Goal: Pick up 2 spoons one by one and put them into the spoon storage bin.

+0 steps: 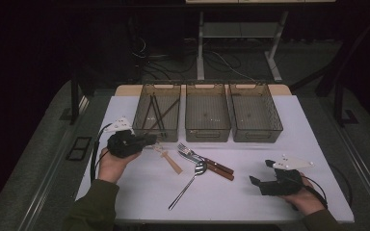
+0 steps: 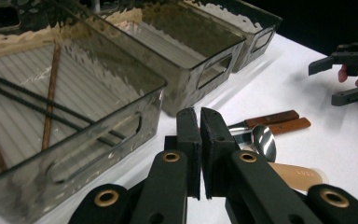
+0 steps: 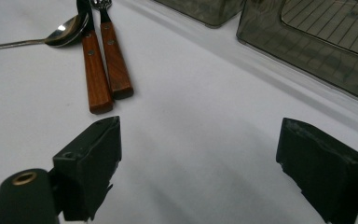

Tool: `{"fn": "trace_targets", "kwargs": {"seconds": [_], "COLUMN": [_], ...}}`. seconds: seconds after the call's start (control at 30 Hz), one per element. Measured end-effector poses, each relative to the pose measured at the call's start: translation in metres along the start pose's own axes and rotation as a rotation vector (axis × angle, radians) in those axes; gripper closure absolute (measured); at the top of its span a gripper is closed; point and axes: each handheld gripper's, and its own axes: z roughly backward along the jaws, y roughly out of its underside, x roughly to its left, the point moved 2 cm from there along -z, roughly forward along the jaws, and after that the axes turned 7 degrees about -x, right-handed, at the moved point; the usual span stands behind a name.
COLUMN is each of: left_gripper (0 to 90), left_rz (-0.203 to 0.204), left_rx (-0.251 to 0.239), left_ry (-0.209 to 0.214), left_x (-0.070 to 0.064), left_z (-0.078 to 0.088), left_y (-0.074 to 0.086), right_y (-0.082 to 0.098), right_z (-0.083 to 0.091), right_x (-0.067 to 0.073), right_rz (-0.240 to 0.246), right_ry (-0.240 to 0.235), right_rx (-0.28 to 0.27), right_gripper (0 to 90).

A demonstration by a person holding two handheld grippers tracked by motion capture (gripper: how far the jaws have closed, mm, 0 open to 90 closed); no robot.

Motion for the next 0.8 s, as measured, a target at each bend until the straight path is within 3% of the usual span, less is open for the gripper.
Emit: {"fn": "trace_targets", "kwargs": {"seconds": [0.37, 0.8], "left_gripper": [86.8, 86.8], "left_rz": [-0.008, -0.028], "left_rx": [-0.019, -0.032], "left_ry": [0.012, 0.02], "left_x": [-0.001, -0.003], "left_z": [-0.017, -0.049], "left_y": [-0.013, -0.029], "right_y": [0.0, 0.0], "right_z": [-0.002, -0.002], "right_x": [0.0, 0.002], "right_rz": [-0.026, -0.018], "right_ry": [0.008, 0.005], "right_rx": [-0.002, 0.003], "right_gripper": [11.6, 11.6]}}
